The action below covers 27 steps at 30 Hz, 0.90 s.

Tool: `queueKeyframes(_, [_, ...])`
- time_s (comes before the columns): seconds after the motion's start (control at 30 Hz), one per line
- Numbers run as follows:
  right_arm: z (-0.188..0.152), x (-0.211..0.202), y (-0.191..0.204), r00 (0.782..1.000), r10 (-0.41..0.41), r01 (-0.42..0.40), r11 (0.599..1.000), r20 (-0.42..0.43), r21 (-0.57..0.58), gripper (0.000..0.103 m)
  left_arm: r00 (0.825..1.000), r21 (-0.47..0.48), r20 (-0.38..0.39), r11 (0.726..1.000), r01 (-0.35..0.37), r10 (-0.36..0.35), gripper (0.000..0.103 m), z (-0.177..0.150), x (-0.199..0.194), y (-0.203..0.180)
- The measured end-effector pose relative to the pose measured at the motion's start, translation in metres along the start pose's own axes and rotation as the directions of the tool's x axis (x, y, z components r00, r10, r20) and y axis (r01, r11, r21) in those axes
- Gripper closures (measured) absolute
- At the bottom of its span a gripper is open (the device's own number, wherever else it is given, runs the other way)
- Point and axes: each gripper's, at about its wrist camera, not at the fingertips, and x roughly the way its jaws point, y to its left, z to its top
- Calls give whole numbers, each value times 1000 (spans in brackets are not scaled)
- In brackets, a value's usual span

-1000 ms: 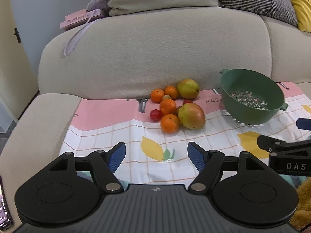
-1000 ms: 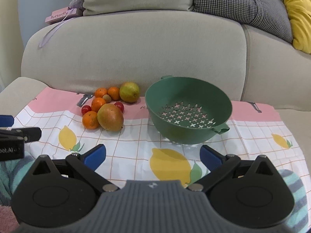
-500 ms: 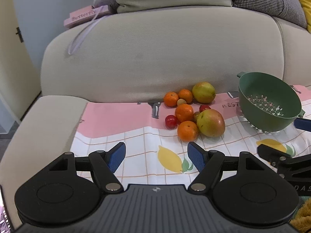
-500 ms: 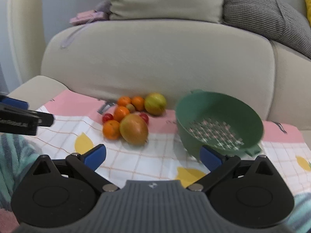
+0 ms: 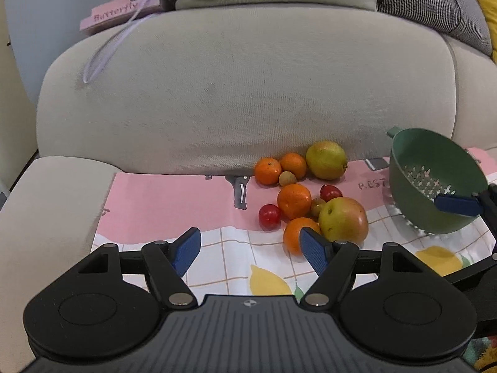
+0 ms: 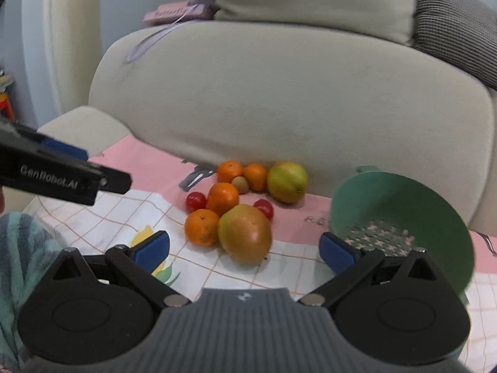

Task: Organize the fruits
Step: 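Grasp an orange with the left tool while the right tool grasps the mango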

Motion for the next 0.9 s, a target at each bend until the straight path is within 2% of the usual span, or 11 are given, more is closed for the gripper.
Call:
queueKeyframes(0.1, [4,12,0,1000,22,-23,1000,-8,-7,5,1000,9,-17,1000,4,-4,20,3,12,0])
queueKeyframes(0.2, [8,28,-3,998,43,-43,999,-36,5,18,998,7,-30,999,49,-48,20,5,25,1])
queueKeyframes(0.27, [8,39,-6,997,52,-51,999,-60,16,22,997,1,-41,998,69,-68,21,5,34,2])
queueKeyframes(0.33, [8,48,-9,996,54,-52,998,-77,26,28,995,-6,-56,996,87,-87,27,5,43,2])
queueKeyframes(0.43, [7,62,-12,994,47,-44,999,-102,31,33,990,-25,-78,993,116,-118,29,4,56,3])
queueKeyframes(0.57, [5,75,-17,992,48,-44,998,-115,37,35,984,-43,-88,988,150,-154,30,5,68,3])
queueKeyframes(0.67, [6,80,-15,994,40,-40,999,-103,-2,35,980,-46,-99,985,168,-171,30,8,78,1])
queueKeyframes(0.8, [7,89,-9,994,36,-42,998,-102,-55,34,968,-53,-135,977,205,-211,36,9,90,-3])
queueKeyframes(0.9, [3,95,-2,993,30,-43,993,-116,-113,39,958,-77,-168,972,221,-231,42,7,99,-4])
